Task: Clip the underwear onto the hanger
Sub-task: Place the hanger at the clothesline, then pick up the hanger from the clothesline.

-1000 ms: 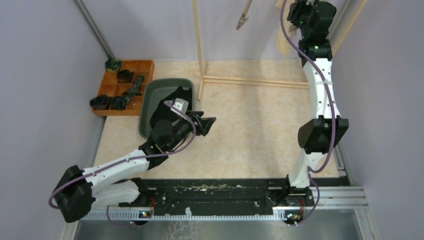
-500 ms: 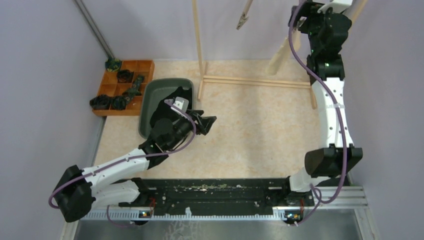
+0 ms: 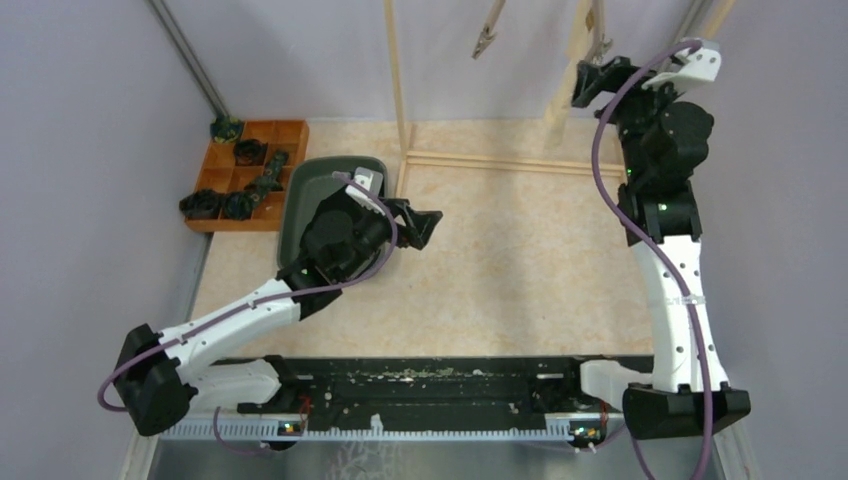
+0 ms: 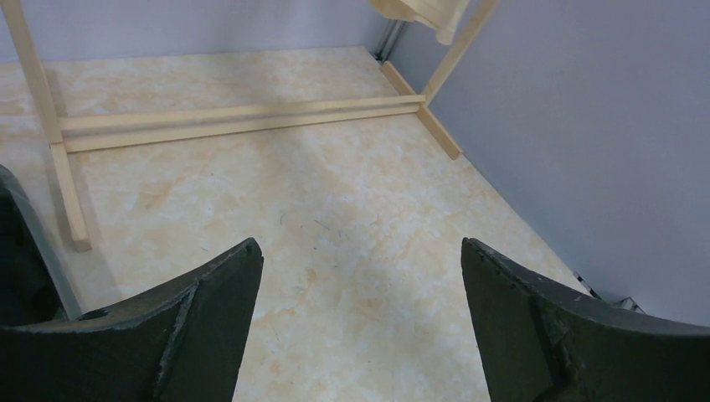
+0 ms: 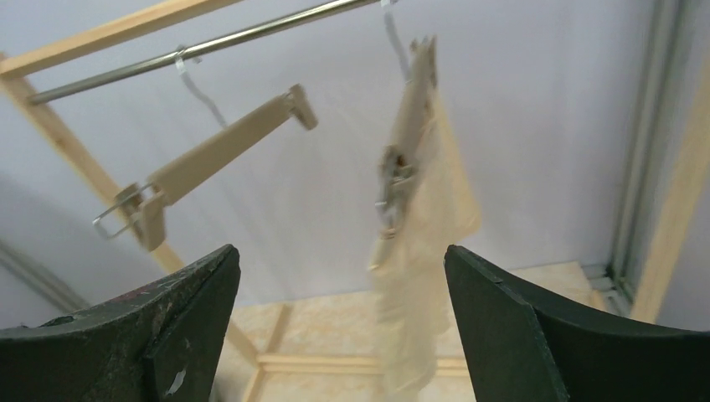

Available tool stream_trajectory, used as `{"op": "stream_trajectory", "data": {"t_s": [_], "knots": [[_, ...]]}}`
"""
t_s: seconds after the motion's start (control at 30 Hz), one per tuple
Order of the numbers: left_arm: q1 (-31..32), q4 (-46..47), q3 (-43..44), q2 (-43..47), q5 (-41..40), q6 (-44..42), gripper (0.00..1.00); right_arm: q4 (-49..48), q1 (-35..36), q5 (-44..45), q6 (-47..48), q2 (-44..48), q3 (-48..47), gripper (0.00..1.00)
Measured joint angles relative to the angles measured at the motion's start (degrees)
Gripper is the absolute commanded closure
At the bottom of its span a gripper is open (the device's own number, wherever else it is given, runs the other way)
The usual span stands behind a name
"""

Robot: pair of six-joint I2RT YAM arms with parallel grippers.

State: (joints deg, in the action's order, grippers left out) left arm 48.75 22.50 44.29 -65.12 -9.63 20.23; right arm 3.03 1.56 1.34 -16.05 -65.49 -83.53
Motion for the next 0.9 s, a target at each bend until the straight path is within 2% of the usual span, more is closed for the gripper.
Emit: {"op": "stream_trajectory", "data": {"t_s": [0.2, 0.33, 0.57, 0.9], "knots": [[-1.31, -3.89, 4.81, -1.33, -0.57, 0.35, 0.08, 2.19, 11.65, 1.70, 0.44, -0.50, 0.24, 0.09], [-2.99, -5.75, 7.67, -2.01, -0.55, 0.37, 0.06, 4.35, 16.65, 4.22, 0.42, -5.57, -5.05, 0.08], [-7.80, -6.99, 8.13, -1.99, 2.25, 1.36, 0.05, 8.74, 20.11, 9.35, -2.47, -18.32, -19.91, 0.09], [-18.67, -11.58, 8.28, -3.82, 7.87, 3.65, 0.05, 14.84, 23.54, 11.50, -9.11, -33.66, -37.97, 0.12]]}}
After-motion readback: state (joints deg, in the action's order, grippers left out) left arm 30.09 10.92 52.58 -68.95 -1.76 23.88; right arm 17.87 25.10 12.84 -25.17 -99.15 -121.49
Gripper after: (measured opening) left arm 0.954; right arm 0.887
